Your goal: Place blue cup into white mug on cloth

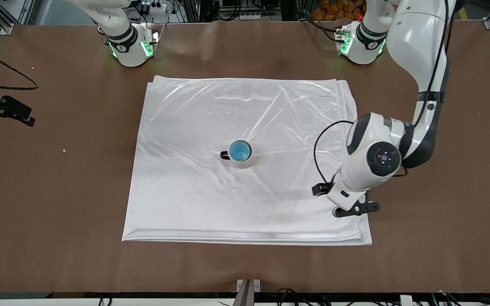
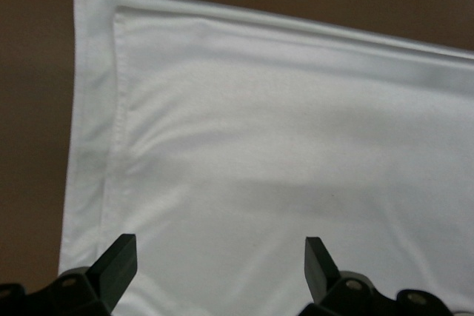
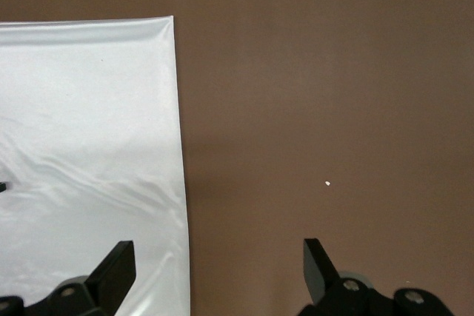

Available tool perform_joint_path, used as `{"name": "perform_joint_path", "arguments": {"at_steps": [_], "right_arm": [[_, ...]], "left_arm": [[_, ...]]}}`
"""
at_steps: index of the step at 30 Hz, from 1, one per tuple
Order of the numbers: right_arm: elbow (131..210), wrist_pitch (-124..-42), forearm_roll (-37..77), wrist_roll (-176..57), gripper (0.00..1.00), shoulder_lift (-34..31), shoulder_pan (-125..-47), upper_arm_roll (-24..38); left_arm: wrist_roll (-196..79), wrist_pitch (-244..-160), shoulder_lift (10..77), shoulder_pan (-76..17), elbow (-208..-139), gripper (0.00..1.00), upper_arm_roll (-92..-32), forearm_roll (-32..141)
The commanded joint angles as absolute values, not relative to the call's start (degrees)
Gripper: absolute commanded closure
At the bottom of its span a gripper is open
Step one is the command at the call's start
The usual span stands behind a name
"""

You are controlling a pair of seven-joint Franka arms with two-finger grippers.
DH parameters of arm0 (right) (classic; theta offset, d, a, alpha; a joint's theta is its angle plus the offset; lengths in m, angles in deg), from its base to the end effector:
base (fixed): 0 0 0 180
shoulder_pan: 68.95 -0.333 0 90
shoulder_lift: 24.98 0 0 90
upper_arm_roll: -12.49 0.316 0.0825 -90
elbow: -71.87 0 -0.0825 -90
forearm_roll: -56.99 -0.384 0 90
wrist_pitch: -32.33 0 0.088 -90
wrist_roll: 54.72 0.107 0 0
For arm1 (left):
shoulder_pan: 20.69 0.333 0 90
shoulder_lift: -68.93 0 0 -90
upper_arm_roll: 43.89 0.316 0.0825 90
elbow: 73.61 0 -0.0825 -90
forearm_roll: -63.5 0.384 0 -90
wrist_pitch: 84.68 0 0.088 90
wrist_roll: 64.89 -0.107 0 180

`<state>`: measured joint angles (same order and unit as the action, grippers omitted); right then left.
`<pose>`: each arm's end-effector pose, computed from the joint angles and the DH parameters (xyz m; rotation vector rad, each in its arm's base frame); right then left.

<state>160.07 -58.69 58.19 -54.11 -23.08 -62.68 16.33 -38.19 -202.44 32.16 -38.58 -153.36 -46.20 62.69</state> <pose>0.5661 -0.0269 0.6224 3.1214 -0.0826 0.0247 0.6831 -0.2459 0.3343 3.0928 0.1985 0.0088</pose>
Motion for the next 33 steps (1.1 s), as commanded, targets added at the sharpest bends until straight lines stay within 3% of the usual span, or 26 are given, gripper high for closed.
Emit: {"name": "perform_joint_path", "arguments": {"at_steps": [1,16,33], "right_arm": [[161.6,-58.99,57.26,-54.64,0.0,-24.54,-63.23,15.66],[161.16,-58.99,57.26,-54.64,0.0,-24.54,-62.97,15.57],[161.78,-58.55,57.26,-54.72,0.0,-25.33,-62.44,15.48]], "left_arm": [[-43.7,-201.4,33.77,-34.67,-154.03,0.0,-46.7,64.12],[-55.31,-200.08,36.49,-26.67,-154.38,0.0,-47.32,64.03],[-58.21,-189.45,53.8,-21.49,-160.0,0.0,-47.31,63.94]]}}
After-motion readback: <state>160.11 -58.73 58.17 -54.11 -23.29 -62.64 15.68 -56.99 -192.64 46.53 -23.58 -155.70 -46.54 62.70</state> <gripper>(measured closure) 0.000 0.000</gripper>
